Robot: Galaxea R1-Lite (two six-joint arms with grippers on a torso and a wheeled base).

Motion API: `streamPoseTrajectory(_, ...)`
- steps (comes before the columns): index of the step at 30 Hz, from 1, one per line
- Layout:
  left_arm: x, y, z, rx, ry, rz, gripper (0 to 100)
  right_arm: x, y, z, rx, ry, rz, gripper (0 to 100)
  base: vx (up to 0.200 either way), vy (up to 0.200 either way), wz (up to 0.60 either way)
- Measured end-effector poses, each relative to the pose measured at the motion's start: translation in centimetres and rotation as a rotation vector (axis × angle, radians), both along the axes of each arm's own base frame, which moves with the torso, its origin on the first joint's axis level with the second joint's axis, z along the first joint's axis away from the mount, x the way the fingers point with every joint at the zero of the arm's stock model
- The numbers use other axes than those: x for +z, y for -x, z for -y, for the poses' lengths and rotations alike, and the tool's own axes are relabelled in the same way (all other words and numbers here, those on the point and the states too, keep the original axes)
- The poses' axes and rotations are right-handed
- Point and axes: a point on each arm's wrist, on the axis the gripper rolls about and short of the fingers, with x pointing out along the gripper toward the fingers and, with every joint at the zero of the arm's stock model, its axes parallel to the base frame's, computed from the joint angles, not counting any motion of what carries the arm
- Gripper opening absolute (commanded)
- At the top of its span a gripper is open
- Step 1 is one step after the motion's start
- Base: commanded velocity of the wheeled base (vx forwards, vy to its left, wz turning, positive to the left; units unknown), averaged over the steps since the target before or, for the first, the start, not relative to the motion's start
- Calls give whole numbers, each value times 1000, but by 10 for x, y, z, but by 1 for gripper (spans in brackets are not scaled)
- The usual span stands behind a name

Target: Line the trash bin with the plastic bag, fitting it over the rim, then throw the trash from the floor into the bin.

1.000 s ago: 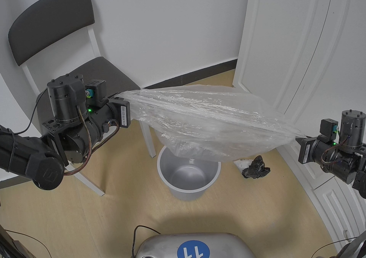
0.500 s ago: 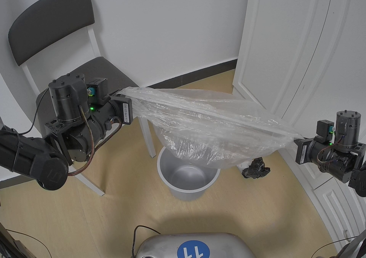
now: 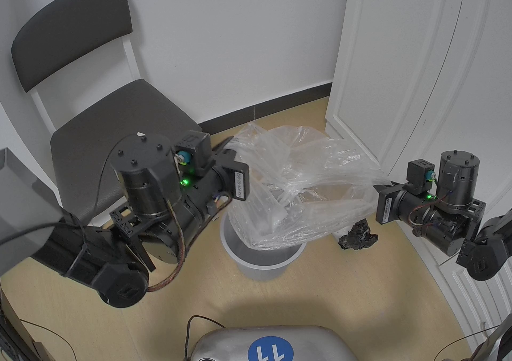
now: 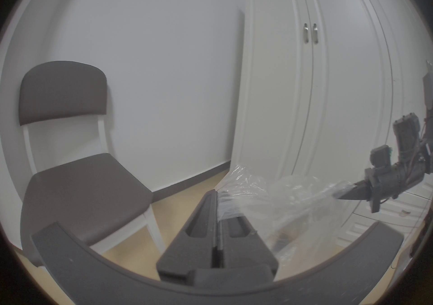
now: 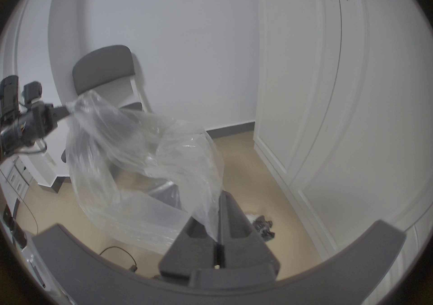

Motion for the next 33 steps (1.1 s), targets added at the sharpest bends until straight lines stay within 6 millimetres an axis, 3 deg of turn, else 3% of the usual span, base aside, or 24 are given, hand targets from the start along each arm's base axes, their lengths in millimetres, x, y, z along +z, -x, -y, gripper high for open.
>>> streamPoseTrajectory(10,-16,18,20,-80,-30,-38,0,-20,-15,-34,74,-75,118,0,0,0,0)
streamPoseTrajectory(18,-24,20,26,-98,-44,-57,0,-57,-24,-55,110,-66,95,0,0,0,0)
streamPoseTrajectory(27,-38,1,32,-74,-31,-89,0,-86,-32,-57,107,-22,20,0,0,0,0)
streamPoseTrajectory(33,-42,-17,19,-19,-37,-92,0,-90,-42,-42,57,-1,10,0,0,0,0)
